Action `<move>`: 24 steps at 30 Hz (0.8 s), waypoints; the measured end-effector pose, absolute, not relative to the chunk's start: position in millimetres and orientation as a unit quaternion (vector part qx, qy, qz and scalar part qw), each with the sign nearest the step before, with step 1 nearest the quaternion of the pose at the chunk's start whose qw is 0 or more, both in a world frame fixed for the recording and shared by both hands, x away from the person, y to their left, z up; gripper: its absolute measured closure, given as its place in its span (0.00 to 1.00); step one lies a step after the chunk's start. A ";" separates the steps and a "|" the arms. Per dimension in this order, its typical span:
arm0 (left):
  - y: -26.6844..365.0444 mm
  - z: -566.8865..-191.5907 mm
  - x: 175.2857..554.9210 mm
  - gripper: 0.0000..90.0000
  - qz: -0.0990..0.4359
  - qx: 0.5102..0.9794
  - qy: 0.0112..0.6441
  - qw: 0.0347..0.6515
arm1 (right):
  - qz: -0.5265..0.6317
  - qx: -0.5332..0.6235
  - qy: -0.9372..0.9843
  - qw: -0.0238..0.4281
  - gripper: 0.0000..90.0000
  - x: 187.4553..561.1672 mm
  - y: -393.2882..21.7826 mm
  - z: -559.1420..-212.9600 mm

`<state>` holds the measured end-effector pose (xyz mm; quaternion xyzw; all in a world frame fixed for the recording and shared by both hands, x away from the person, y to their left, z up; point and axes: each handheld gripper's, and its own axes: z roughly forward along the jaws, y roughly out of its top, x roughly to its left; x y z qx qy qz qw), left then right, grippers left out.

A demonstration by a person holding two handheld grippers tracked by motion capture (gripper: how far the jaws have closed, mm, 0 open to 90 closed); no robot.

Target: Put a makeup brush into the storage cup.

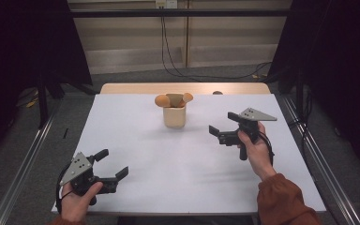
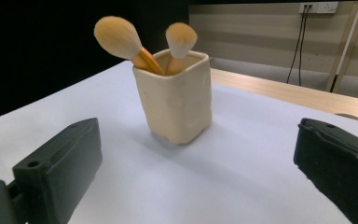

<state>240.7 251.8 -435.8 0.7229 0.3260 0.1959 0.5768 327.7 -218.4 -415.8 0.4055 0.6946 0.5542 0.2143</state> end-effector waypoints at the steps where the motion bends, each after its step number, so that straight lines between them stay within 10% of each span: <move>1: 251.8 -435.8 240.7 0.03 0.196 0.723 0.326 0.577 | 0.554 0.406 0.695 0.213 0.01 325.1 -219.6 -417.3; 24: 252.1 -436.7 240.8 0.03 0.198 0.727 0.329 0.569 | 0.546 0.428 0.684 0.227 0.01 278.7 -247.5 -430.3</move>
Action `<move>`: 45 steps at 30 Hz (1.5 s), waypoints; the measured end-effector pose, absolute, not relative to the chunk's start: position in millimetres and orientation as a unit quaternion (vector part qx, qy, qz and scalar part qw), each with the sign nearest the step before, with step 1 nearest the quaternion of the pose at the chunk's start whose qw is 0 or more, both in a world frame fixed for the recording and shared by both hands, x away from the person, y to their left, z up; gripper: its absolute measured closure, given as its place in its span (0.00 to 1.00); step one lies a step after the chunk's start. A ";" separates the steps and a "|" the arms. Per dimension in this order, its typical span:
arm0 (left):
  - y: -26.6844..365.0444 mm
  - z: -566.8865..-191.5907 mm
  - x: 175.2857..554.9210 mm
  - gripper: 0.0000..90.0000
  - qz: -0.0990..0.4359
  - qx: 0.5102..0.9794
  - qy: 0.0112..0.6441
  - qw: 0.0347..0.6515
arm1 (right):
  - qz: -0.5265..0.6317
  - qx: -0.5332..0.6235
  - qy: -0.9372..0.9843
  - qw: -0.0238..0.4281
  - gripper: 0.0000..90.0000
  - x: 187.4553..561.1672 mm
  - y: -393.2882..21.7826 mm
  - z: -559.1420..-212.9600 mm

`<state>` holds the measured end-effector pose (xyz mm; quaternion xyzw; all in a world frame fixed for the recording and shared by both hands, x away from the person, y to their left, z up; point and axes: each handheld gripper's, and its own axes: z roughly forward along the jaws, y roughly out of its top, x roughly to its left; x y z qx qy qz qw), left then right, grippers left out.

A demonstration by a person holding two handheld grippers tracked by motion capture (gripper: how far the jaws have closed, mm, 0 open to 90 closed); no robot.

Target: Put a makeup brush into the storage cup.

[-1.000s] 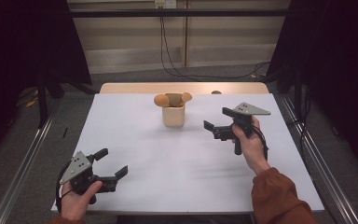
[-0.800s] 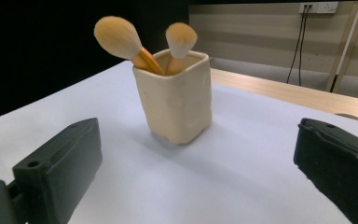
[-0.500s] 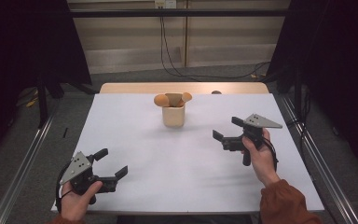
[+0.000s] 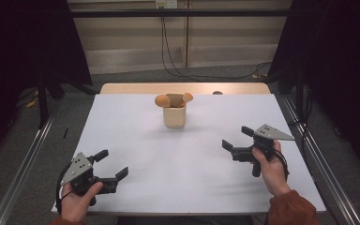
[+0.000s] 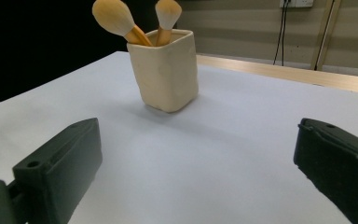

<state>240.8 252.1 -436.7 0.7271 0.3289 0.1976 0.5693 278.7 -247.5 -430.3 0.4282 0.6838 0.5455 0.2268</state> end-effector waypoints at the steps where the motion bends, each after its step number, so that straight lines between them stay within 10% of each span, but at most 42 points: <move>1: 252.2 -436.6 240.6 0.03 0.197 0.727 0.329 0.570 | 0.545 0.428 0.684 0.229 0.01 276.2 -248.6 -430.4; 45: 254.7 -435.3 237.1 0.03 0.204 0.723 0.336 0.569 | 0.534 0.456 0.658 0.270 0.01 206.1 -304.3 -450.8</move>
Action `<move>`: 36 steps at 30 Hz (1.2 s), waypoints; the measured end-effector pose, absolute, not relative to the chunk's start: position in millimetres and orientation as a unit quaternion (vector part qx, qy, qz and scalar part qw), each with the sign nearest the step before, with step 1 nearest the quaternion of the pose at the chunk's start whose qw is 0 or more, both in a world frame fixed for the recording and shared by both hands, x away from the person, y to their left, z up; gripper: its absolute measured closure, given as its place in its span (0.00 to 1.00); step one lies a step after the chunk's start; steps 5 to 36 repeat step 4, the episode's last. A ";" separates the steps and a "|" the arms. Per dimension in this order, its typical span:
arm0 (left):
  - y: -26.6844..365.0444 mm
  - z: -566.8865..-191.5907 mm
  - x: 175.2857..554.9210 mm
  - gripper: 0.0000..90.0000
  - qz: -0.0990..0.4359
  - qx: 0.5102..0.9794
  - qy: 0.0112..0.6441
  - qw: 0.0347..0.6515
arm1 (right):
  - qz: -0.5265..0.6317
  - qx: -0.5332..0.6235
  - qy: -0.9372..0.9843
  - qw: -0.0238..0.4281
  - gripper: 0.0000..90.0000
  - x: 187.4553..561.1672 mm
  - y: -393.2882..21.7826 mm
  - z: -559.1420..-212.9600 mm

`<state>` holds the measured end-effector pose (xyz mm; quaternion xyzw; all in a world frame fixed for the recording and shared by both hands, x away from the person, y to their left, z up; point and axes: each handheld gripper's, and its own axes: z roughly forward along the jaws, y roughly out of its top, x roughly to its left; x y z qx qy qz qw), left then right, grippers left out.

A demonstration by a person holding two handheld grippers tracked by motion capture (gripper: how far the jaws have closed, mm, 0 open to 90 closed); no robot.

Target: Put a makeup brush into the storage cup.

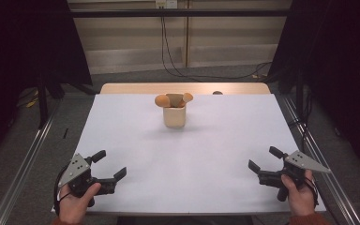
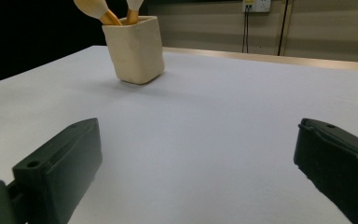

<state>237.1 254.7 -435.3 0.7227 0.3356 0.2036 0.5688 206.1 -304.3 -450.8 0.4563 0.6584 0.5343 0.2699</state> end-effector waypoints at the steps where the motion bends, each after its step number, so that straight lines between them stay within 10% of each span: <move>1: 254.7 -435.4 237.2 0.03 0.203 0.723 0.336 0.568 | 0.534 0.455 0.659 0.269 0.01 206.4 -304.3 -451.1; 36: 255.0 -435.6 237.9 0.03 0.201 0.725 0.336 0.567 | 0.535 0.454 0.660 0.269 0.01 207.2 -304.1 -451.1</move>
